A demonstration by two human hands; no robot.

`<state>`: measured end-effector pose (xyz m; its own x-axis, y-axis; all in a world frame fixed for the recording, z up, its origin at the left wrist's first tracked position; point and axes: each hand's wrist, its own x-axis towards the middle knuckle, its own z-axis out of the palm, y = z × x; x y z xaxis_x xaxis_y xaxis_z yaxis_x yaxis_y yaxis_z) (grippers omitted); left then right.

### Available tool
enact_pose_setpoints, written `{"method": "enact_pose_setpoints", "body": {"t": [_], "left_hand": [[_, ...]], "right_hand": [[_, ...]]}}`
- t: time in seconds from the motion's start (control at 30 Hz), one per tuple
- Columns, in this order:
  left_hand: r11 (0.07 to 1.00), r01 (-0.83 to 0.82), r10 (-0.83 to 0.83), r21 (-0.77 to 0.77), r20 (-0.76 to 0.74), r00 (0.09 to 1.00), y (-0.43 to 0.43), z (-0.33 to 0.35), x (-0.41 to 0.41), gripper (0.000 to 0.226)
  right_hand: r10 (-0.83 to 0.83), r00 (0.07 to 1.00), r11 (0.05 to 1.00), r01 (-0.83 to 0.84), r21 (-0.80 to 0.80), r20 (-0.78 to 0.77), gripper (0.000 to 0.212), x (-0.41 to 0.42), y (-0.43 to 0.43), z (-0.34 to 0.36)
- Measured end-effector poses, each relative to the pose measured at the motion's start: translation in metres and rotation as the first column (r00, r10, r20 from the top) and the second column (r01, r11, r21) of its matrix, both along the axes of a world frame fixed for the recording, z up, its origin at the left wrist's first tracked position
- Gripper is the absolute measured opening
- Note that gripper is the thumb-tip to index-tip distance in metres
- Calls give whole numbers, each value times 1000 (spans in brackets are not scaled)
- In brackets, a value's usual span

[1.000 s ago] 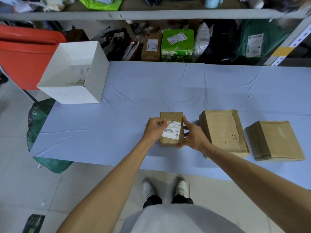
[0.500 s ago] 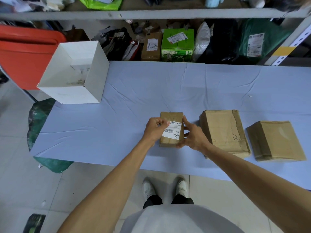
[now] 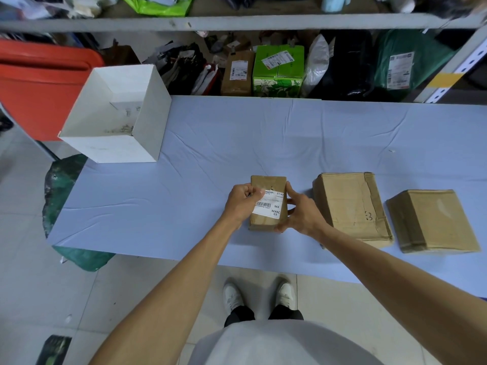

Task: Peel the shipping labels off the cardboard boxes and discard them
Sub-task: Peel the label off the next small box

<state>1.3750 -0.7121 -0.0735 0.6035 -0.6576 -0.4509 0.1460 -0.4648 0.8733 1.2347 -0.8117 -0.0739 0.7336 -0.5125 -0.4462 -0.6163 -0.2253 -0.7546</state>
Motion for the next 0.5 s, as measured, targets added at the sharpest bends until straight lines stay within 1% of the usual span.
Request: {"method": "enact_pose_setpoints", "body": {"t": [0.23,0.5], "left_hand": [[1000,1,-1,-10,-27,1000,1,0,0,20],[1000,16,-16,-8,-20,1000,2,0,1,20]], "right_hand": [[-10,1000,1000,10,14,-3,123,0,-1,-1],[-22,1000,1000,22,22,-20,126,0,2,1]]}}
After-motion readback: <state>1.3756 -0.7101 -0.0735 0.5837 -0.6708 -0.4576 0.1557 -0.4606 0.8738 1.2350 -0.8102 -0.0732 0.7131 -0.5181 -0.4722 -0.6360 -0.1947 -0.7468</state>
